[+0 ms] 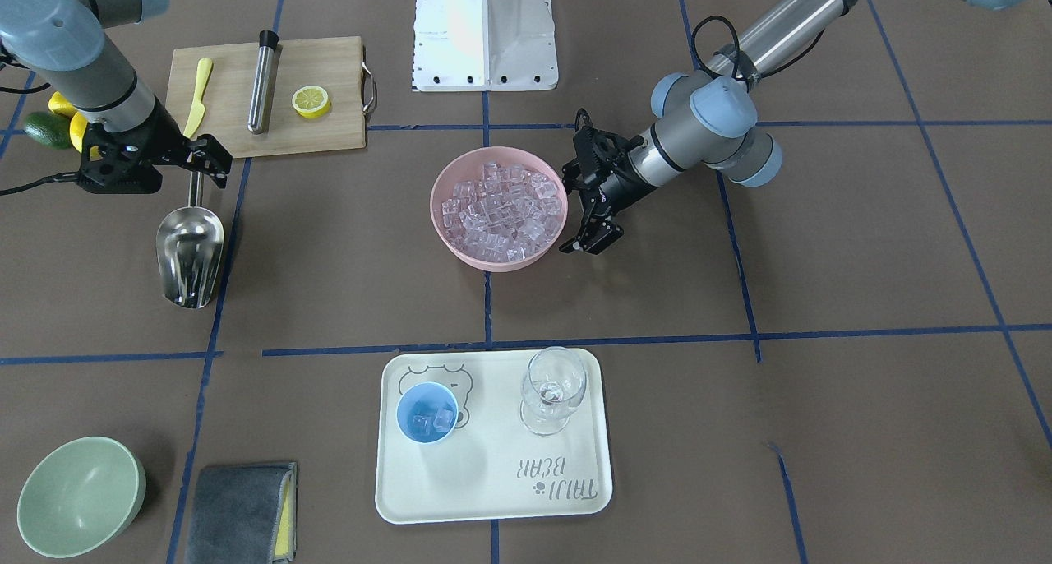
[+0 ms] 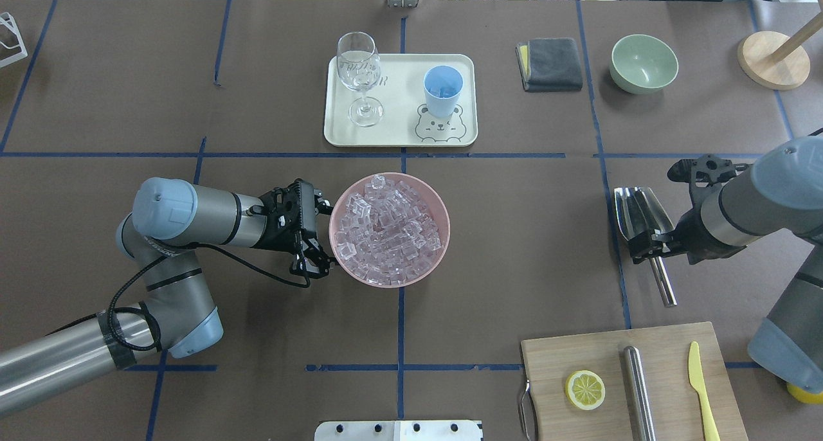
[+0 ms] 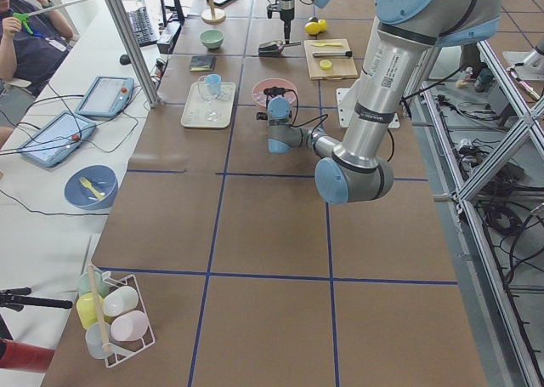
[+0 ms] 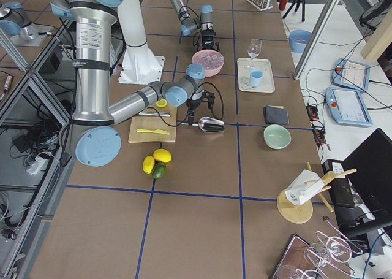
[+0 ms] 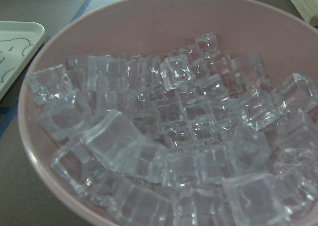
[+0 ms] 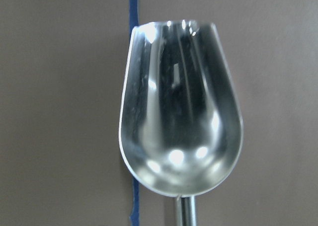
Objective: Put ice in cup with scoop
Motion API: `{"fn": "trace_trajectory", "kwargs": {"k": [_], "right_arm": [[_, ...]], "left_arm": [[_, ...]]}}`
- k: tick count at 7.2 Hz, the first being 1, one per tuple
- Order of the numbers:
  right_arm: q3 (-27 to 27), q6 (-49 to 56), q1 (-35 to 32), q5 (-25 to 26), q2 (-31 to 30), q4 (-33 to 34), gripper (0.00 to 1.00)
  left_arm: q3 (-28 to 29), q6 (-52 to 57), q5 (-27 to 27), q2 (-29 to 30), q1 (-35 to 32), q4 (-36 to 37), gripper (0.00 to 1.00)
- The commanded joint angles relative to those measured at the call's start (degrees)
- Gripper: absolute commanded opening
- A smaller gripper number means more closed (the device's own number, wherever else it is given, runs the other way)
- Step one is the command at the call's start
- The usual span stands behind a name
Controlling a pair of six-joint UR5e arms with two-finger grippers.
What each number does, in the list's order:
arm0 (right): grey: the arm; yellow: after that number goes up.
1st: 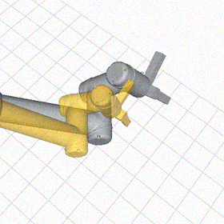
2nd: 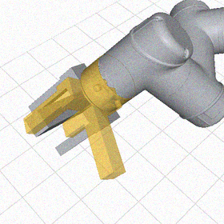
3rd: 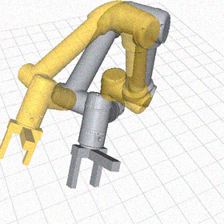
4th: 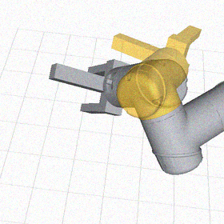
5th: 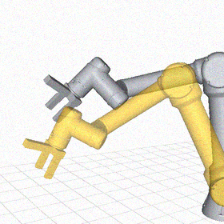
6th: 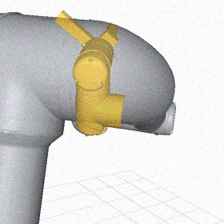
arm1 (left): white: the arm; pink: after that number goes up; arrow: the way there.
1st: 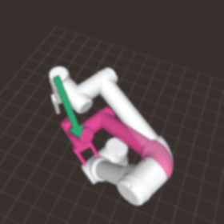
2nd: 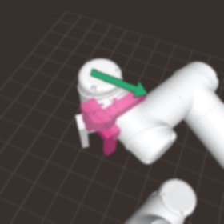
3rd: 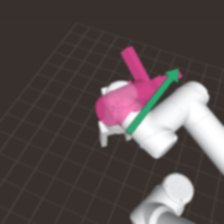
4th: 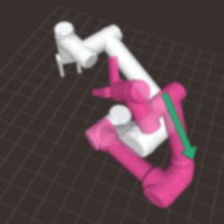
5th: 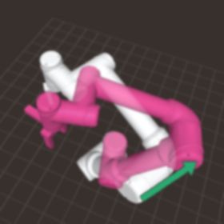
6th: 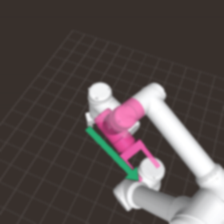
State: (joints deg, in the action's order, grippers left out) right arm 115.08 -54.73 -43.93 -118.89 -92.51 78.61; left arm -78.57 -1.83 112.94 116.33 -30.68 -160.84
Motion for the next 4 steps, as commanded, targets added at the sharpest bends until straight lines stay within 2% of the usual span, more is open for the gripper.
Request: {"fn": "trace_trajectory", "kwargs": {"k": [1,2,4], "right_arm": [[-1.86,15.38,-9.90,-1.16,0.05,0.23,1.00],[-4.40,24.32,-15.26,-2.13,-0.30,0.32,1.00],[-9.15,42.78,-27.37,-7.90,-2.75,0.32,1.00]], "left_arm": [[-0.35,-0.19,0.09,-0.40,-3.49,0.00,1.00],[-0.44,-0.10,0.44,-0.93,-6.38,0.26,1.00],[-1.23,0.51,0.35,-5.04,-13.75,0.79,1.00]]}}
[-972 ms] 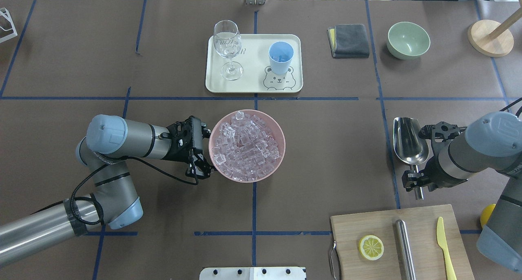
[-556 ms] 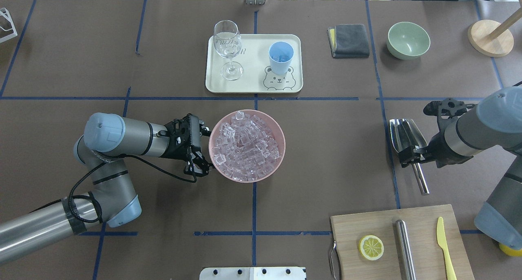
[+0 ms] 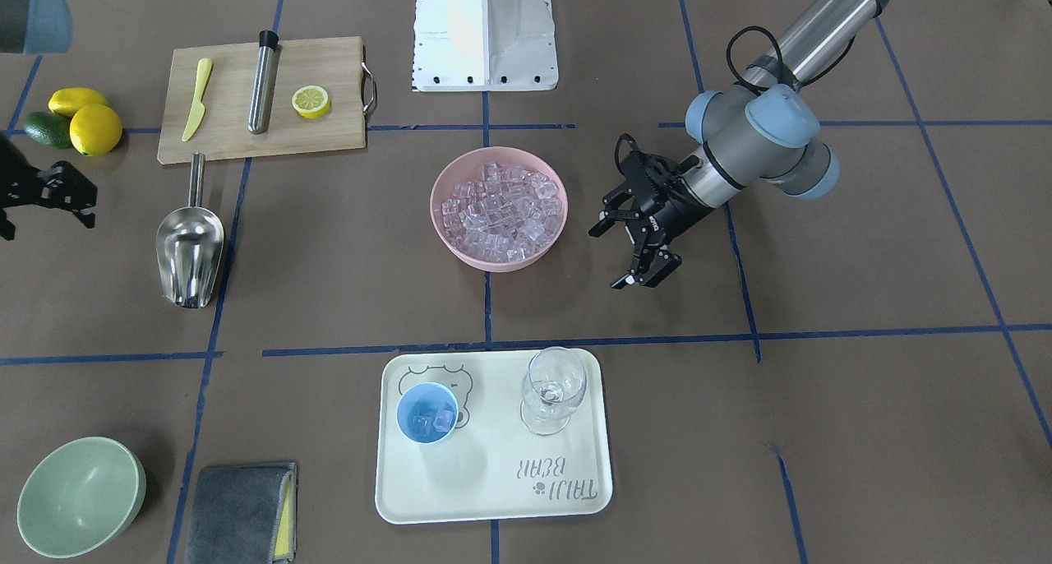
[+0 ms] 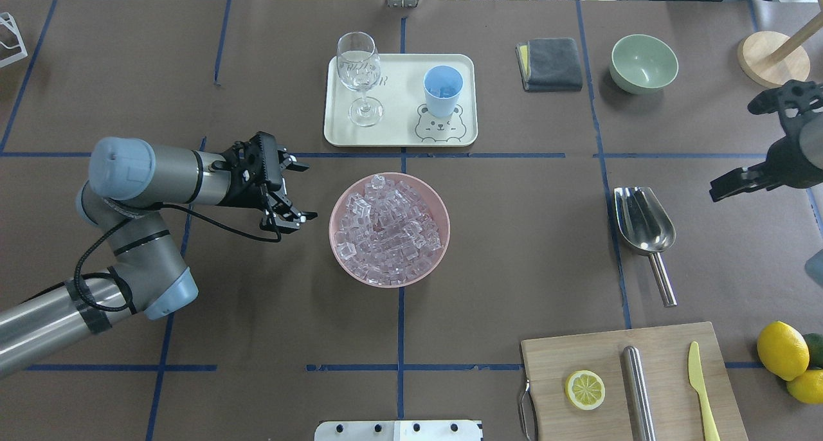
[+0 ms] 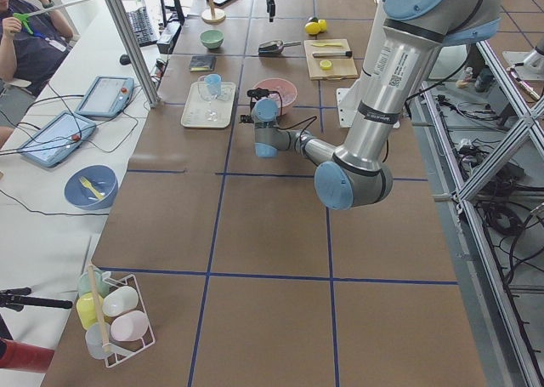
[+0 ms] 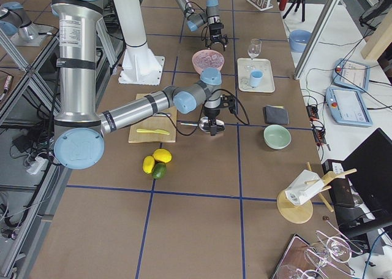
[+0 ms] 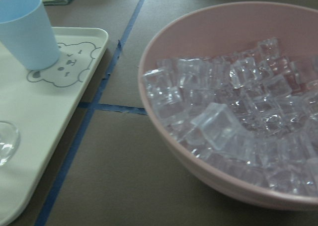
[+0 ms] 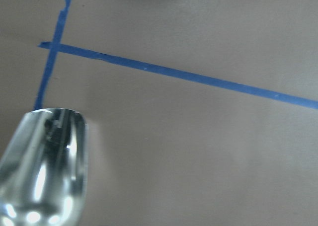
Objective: Put ice in cup with scoop
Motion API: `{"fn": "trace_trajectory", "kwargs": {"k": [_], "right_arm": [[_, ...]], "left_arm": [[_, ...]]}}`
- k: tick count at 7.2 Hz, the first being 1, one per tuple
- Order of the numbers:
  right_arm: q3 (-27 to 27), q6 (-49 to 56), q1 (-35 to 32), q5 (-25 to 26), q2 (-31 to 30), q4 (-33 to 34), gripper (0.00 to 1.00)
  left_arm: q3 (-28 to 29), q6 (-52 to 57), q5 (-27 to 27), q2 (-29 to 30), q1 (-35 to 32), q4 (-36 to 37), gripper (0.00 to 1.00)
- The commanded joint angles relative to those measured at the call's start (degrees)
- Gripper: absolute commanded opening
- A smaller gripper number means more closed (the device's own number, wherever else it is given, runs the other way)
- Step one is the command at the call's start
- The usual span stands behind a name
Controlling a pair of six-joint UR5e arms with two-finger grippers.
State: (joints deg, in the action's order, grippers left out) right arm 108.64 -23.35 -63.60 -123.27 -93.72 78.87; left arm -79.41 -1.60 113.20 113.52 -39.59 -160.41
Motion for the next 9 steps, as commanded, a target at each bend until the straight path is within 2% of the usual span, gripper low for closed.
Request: {"fn": "trace_trajectory", "kwargs": {"k": [1,2,3,4,5,6,7,8,9], "right_arm": [[-2.90,19.05,-13.51,-4.52,-4.60,0.58,1.00],[-2.82,25.22,-18.36,-4.96,-6.89,2.59,1.00],[-1.94,28.67,-22.67,-6.10,-7.61,7.30,1.00],[-0.11,29.75,-24.10,-6.37,-7.44,11.70,1.00],[0.34,29.42,-24.03,-6.29,-6.75,14.79,1.00],[-0.26,28.80,-24.03,-6.29,-6.74,15.00,1.00],[-1.57,28.71,-24.03,-7.76,-6.83,15.35,1.00],[-2.72,28.71,-24.12,-10.04,-6.65,15.26,1.00],[-2.81,28.71,-24.12,-10.06,-6.65,15.35,1.00]], "left_arm": [[-1.78,0.37,2.70,-4.69,-8.80,3.23,1.00],[-3.10,0.37,10.12,-4.97,-15.89,13.96,1.00],[-6.33,0.37,17.07,-5.24,-23.88,26.08,1.00],[-11.41,0.37,20.19,-9.15,-30.66,37.25,1.00],[-12.33,0.45,20.48,-10.41,-36.82,44.58,1.00],[-11.91,0.46,20.48,-12.16,-43.93,51.01,1.00],[-11.73,0.46,20.31,-12.27,-48.26,56.99,1.00],[-12.25,0.54,20.30,-15.58,-50.22,58.53,1.00],[-12.34,-0.07,23.35,-23.01,-52.41,57.67,1.00]]}}
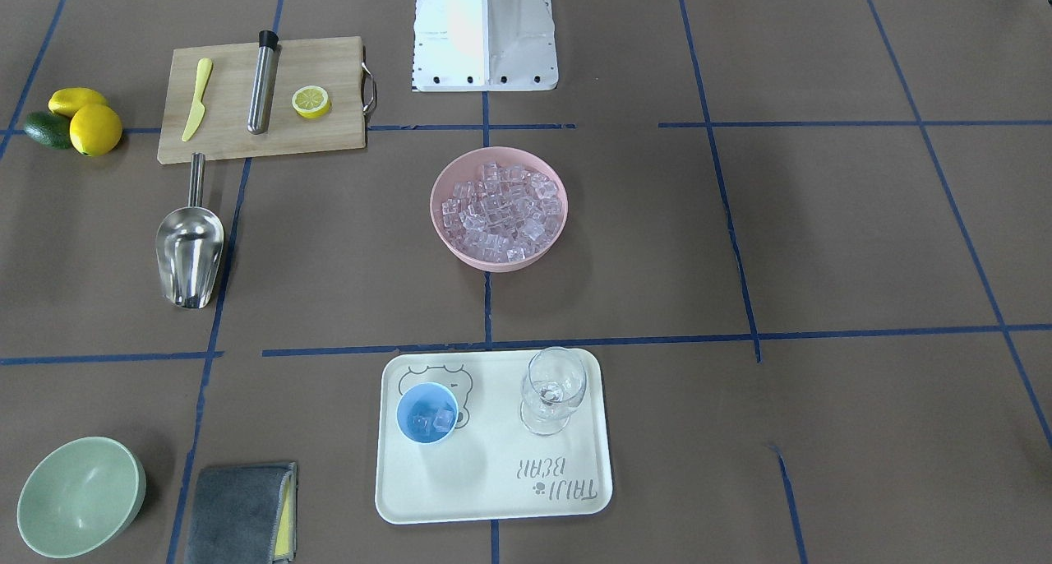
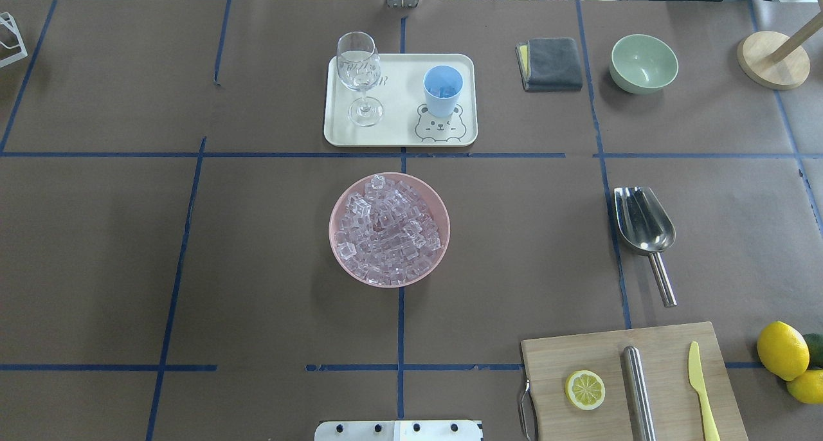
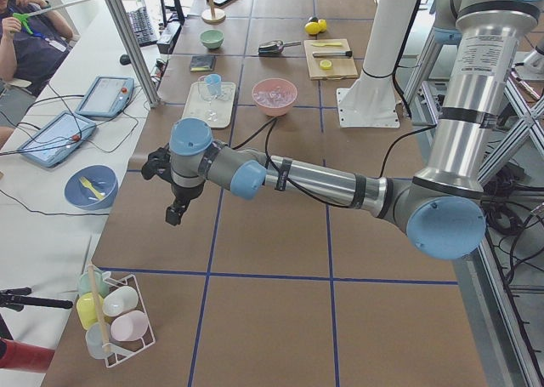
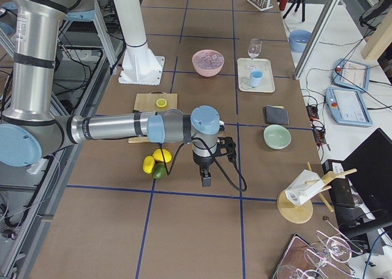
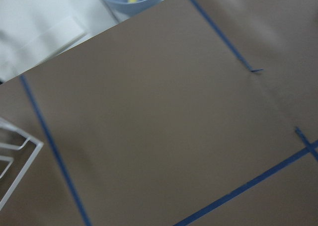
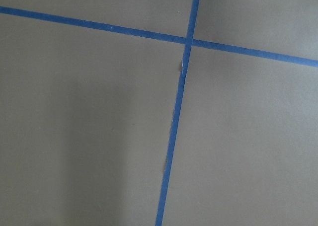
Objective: Put ice in cup with scoop
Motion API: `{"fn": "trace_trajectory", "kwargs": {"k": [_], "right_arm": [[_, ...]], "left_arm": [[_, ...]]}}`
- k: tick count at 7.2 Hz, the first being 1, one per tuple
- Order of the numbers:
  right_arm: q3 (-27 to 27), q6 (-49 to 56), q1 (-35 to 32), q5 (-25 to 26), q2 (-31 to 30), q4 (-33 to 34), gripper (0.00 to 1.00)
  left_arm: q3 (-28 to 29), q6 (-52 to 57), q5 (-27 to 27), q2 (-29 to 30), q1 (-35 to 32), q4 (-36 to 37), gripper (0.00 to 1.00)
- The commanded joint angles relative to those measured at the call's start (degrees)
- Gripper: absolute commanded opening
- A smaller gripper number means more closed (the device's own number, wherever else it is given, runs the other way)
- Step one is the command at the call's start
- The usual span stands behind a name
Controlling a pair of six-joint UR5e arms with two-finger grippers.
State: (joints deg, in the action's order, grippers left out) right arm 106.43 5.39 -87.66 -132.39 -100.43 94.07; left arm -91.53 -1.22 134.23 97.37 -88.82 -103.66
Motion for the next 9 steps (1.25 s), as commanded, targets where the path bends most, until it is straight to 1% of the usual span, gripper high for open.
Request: {"fn": "trace_trajectory", "kwargs": {"k": [1,2,3,5,7,8,9], "right_arm": [[-0.53,-0.03,0.03,-0.94,0.06,-0.20,1.00],[-0.87,0.14,0.03,-0.51,-0.46,-0.55,1.00],[-3.57,0.15,-0.05,-0.59,0.49,-0.73,1.00],[-3.86,0.23,-0.05,-0.42,2.68,-0.82,1.00],[-3.25,-0.03,-0.23,-2.51,2.69,-0.64,1.00],[-3.51,0.49,-0.14,-2.87,2.87,-0.64,1.00],[-2.99,0.84,-0.23,-4.09,2.78,-0.73,1.00]], "left_arm": [[-0.06,-0.54,4.96,-7.63,-3.37,1.09,1.00],[-0.23,-0.10,4.46,-8.16,-3.37,1.35,1.00],[-0.14,0.08,4.28,-11.12,-3.29,1.62,1.00],[-1.45,-0.10,4.11,-11.24,-2.68,2.23,1.00],[-4.08,-0.45,-0.88,-9.49,-2.58,9.14,1.00],[-5.92,-0.45,-0.99,-8.52,-2.67,12.31,1.00],[-5.86,-0.27,-1.16,-8.86,-2.58,12.95,1.00]]}}
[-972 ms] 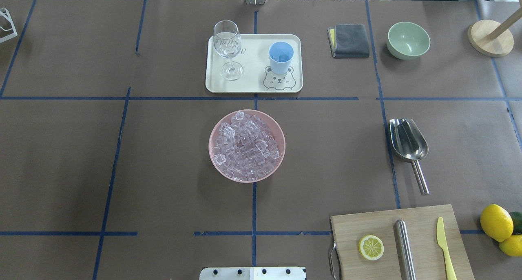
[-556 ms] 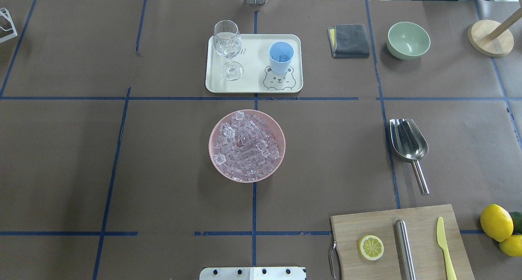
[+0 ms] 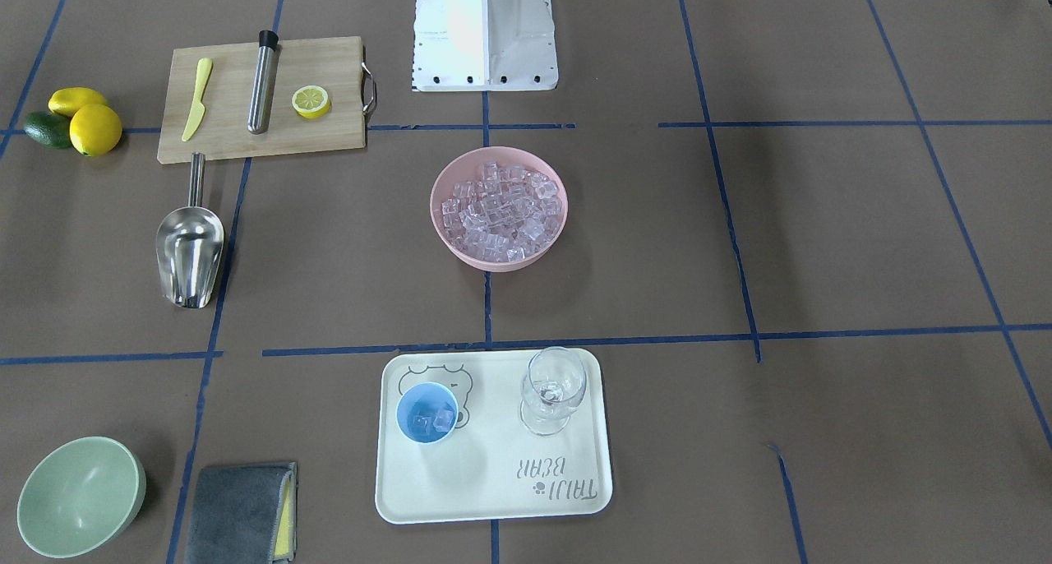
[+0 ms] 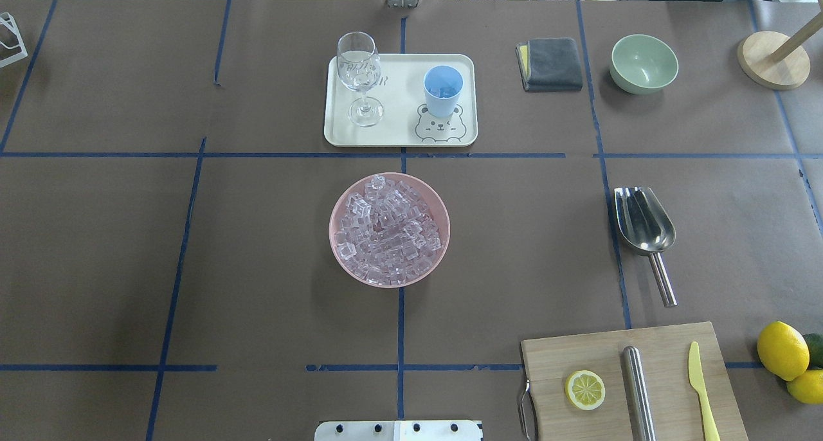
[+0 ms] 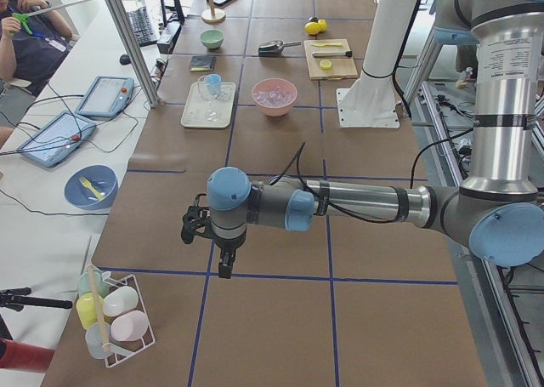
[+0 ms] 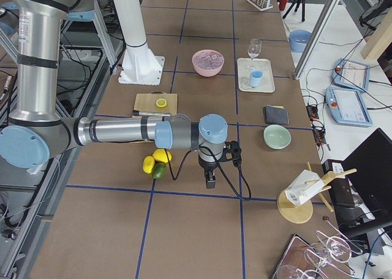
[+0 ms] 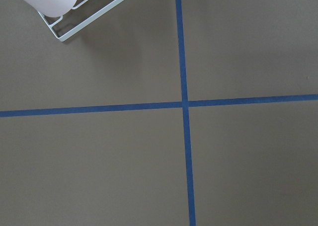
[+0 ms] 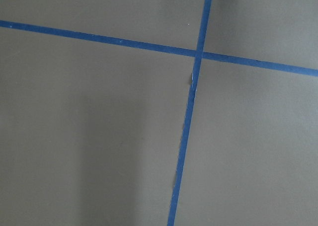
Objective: Put ice in cup with scoop
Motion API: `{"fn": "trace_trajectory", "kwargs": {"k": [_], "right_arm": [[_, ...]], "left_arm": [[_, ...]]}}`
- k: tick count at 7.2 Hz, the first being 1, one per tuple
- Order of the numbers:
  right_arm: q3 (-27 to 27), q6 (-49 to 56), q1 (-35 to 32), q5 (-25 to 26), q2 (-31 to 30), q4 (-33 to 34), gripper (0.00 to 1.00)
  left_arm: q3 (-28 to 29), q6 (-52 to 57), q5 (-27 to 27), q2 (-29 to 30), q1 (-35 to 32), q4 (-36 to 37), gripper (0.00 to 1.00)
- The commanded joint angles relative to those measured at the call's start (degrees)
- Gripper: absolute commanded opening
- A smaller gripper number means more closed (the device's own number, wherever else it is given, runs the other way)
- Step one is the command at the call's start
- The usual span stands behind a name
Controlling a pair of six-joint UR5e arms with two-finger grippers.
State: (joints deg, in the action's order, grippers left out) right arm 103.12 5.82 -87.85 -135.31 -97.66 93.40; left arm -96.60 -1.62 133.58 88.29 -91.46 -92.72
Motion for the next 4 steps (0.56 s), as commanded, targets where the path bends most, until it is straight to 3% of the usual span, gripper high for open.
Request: {"fn": "trace_trajectory", "kwargs": {"k": [1,4], "right_arm": [[-0.02,0.60,0.04,-1.28,-0.07,-0.15,1.00],[-0.11,0.60,0.04,-1.10,-0.86,-0.15,1.00]], "left_arm": [[-0.87,0.30,-0.43,0.65,0.14,1.67,1.00],[-1.31,0.30,-0.17,0.57,0.32,1.67,1.00]]}}
